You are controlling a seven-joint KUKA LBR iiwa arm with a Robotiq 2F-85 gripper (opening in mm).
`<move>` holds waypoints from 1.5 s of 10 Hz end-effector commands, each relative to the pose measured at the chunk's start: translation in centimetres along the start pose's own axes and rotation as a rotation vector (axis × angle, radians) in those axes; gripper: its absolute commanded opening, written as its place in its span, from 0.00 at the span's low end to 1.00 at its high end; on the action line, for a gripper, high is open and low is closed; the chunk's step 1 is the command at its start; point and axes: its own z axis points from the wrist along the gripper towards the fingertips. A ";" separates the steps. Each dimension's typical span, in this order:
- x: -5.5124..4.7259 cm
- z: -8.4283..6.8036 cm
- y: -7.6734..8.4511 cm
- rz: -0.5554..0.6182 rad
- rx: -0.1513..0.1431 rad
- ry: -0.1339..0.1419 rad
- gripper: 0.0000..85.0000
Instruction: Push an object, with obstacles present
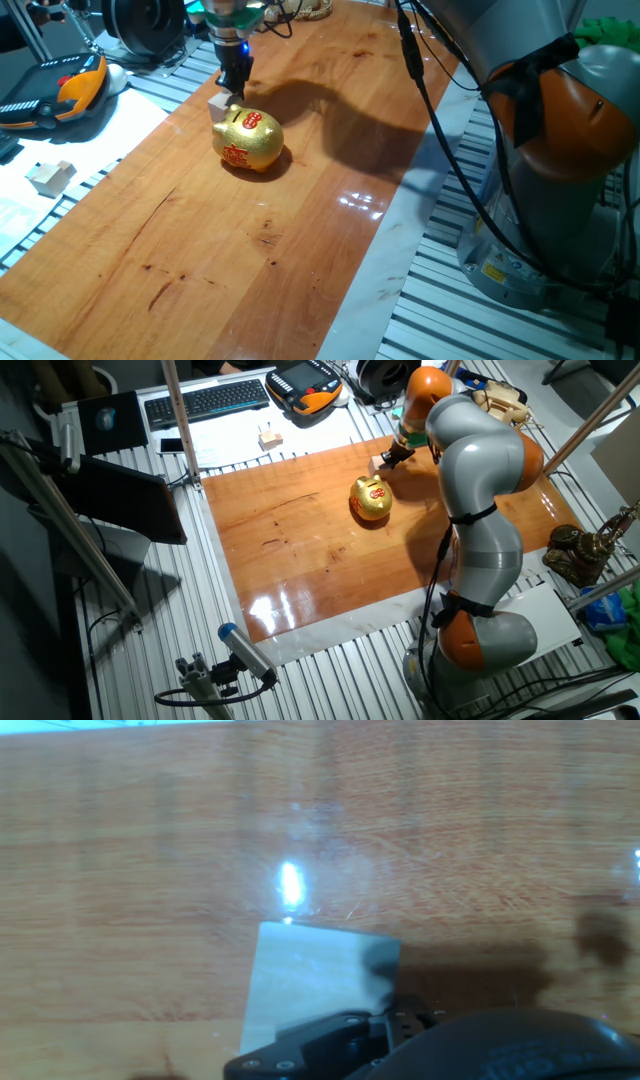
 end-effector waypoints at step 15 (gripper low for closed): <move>-0.9 -1.1 3.4 -0.017 0.010 -0.002 0.00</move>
